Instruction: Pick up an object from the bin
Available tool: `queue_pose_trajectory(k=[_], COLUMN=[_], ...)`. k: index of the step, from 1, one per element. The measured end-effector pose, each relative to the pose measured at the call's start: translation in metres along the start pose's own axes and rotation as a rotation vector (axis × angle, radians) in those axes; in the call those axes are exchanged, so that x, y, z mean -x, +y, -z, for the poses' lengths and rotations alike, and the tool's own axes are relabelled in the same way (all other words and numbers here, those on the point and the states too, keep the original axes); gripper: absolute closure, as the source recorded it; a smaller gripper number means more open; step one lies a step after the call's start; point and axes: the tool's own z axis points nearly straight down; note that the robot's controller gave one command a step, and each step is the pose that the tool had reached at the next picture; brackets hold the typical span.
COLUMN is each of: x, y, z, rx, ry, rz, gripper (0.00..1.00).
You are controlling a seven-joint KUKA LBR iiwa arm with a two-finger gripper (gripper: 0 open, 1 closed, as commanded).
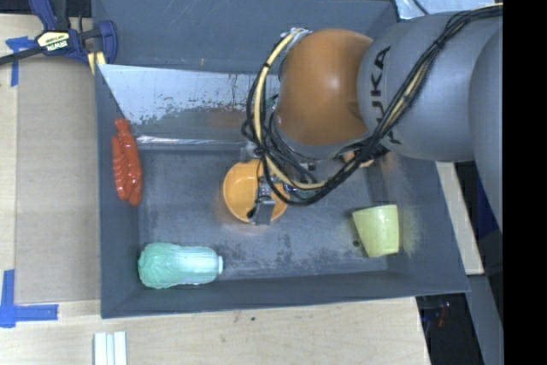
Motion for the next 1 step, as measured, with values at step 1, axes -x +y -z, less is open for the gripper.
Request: queue_pose_trajectory(k=[1], x=[0.0110], y=[0.0132], z=[-0.0212], rx=[0.002], ry=[0.002], rz=[-0.047], gripper=[0.00])
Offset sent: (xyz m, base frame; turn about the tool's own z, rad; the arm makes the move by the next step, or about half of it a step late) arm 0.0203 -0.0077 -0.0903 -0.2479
